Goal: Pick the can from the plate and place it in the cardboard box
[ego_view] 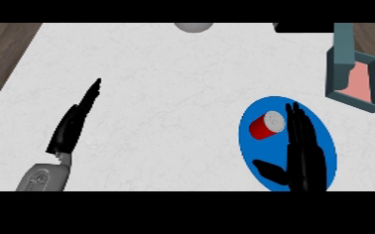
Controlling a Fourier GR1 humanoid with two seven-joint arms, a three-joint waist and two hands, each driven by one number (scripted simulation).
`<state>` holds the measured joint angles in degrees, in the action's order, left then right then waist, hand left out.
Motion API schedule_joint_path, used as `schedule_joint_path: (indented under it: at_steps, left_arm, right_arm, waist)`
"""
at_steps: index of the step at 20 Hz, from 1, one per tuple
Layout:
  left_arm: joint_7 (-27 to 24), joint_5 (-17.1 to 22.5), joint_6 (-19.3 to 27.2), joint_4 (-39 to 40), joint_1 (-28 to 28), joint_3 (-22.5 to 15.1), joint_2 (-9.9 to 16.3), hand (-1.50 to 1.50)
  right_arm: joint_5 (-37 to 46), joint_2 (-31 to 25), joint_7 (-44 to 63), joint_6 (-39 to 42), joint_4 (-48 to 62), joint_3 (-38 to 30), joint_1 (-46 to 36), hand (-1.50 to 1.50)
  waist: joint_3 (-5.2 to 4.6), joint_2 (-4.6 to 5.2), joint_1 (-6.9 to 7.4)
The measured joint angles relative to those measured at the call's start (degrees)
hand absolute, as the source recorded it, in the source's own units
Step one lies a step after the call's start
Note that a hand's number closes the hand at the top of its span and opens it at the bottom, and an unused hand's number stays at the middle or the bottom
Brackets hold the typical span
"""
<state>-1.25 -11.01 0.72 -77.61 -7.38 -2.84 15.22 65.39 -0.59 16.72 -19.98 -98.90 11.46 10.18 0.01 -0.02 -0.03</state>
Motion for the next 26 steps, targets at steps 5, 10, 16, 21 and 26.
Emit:
schedule_joint_path:
  at_steps: [5, 10, 16, 21, 26]
  left_arm:
    - [-0.7, -0.8, -1.5, -0.8, 1.2, 1.3, -0.2, 0.00]
    - [-1.3, -2.2, -2.0, 1.1, -0.2, 2.6, -1.3, 0.00]
    - [0.8, -3.2, -3.1, -1.8, 0.2, 3.2, -2.5, 0.00]
    - [-0.2, -3.6, -3.3, -1.1, 0.6, 3.9, -2.6, 0.00]
    - [-0.6, -3.6, -4.1, -1.4, 0.8, 4.4, -2.5, 0.00]
  right_arm:
    - [-2.1, 0.0, -1.3, -1.0, 5.1, -1.0, -3.4, -1.50]
    - [-3.5, 0.2, -2.2, -1.8, 10.2, -2.5, -7.5, -1.50]
    - [-4.4, 0.5, -2.7, -3.4, 14.9, -2.5, -10.7, 1.50]
    - [0.5, -0.9, -2.6, -7.6, 16.7, -2.9, -12.0, 1.50]
    - [6.2, -0.4, -2.0, -13.9, 18.8, -3.1, -13.0, 1.50]
  waist:
    - [0.00, 0.01, 0.04]
    - [-0.01, 0.01, 0.01]
    - [-0.09, -0.09, 0.06]
    - [-0.12, -0.14, 0.09]
    - [-0.15, -0.16, 0.07]
